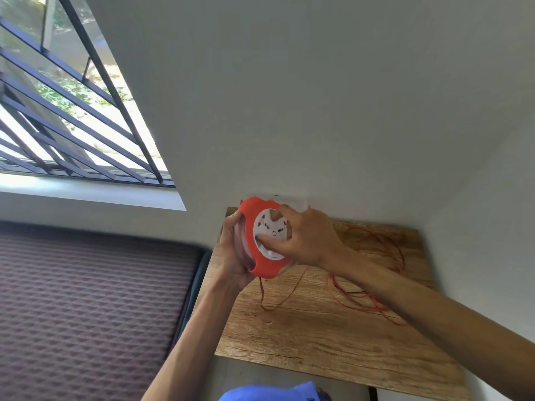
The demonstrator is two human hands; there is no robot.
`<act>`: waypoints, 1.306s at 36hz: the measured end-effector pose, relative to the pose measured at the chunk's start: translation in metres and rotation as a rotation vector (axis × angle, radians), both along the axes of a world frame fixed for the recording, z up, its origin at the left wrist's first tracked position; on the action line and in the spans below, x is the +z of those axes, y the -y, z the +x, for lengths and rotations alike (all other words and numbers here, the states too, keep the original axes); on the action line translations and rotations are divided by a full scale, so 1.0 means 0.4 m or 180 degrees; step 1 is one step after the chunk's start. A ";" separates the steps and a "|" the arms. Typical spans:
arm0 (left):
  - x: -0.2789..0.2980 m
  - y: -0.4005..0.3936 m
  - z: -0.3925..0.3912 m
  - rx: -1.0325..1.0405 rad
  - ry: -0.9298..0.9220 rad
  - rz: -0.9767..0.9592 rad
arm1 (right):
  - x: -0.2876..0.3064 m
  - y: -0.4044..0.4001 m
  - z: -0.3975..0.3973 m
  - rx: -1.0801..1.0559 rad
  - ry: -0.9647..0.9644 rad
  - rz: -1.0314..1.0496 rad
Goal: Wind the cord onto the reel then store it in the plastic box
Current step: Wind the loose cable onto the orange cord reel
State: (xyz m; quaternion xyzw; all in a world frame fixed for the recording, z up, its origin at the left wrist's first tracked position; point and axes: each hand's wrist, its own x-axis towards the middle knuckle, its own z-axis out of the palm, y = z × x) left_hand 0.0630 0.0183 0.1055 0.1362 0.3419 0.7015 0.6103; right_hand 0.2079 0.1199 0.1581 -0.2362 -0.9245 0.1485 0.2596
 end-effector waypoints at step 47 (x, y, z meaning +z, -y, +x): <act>-0.012 0.009 0.038 -0.0322 0.0096 -0.0011 | -0.002 0.006 0.013 -0.0631 0.0298 -0.0207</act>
